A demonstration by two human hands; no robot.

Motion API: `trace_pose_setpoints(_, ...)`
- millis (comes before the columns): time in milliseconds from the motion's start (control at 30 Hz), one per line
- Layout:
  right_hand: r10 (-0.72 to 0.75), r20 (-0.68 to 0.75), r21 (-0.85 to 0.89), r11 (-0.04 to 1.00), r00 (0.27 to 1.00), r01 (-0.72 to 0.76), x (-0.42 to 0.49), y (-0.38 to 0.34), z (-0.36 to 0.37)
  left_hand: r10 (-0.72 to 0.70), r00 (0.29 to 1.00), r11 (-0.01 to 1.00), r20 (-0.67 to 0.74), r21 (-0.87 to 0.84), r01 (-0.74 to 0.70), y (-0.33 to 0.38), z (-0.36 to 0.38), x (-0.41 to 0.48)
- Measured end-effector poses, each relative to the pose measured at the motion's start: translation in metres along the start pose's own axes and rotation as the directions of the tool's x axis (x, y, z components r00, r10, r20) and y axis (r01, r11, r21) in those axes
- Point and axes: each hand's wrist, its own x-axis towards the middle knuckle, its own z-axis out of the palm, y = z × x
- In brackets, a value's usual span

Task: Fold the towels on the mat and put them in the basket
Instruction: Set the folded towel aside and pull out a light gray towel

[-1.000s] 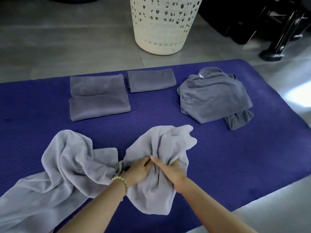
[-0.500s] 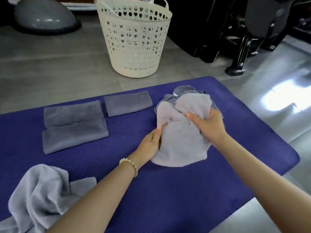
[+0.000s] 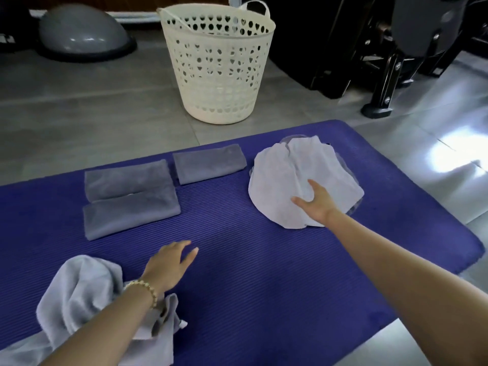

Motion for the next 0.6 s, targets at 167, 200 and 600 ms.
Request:
trace_pose_setpoints(167,-0.077,0.173,0.019,0.997,0.982,0.074,-0.033,-0.028,0.072,-0.008,0.999,1.0,-0.049,0.029,0.009,-0.05,-0.005,-0.03)
trace_pose_setpoints(200,-0.102,0.223,0.041,0.995,0.969,0.095,-0.043,-0.035,0.091,0.001,0.997,0.999,-0.083,0.037,0.002,-0.063,-0.007,-0.036)
trace_pose_setpoints(600,0.051,0.662,-0.006,0.998,0.747,-0.062,-0.151,-0.074,0.28,-0.524,0.851,0.722,-0.031,-0.547,0.424,-0.187,-0.001,-0.109)
